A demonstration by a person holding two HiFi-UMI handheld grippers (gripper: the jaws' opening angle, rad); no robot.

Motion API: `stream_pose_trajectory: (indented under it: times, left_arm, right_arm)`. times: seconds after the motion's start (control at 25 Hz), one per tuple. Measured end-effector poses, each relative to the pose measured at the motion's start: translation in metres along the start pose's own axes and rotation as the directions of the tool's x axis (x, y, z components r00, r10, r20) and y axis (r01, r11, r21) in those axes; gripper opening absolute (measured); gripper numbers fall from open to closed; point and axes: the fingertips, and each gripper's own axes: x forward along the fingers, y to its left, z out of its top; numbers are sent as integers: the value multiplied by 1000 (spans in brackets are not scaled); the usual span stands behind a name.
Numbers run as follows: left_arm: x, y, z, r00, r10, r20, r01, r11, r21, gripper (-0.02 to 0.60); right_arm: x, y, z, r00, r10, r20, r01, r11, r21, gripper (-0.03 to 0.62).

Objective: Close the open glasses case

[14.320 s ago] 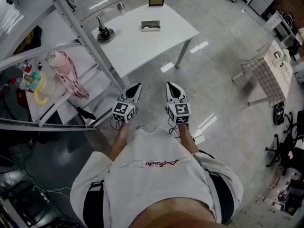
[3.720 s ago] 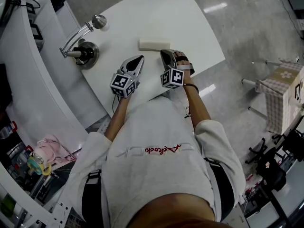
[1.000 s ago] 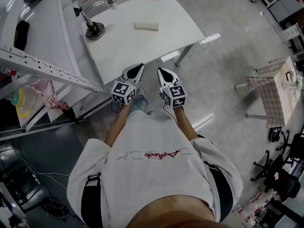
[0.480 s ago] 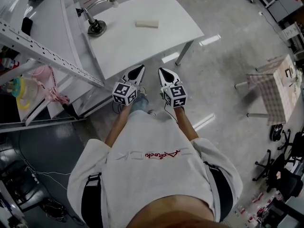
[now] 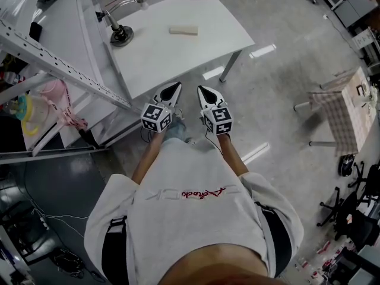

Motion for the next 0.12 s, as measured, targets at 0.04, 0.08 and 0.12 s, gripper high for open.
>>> stream_pose_trajectory:
  times: [0.04,0.08,0.12]
  left_arm:
    - [0,0,0,1000,-1,0,1,1000,-1,26]
    - [-1,0,1,1000,-2,1,2,1000,-2,26]
    - [-1,0,1,1000,-3,2,3,1000,-4,26]
  right_arm:
    - [0,0,0,1000,-2,0,2,1000,-1,17]
    - [-1,0,0,1000,-2,-1,2,1000,-2,17]
    - [-1,1,0,1000,-3,-2,3,1000,-3,17]
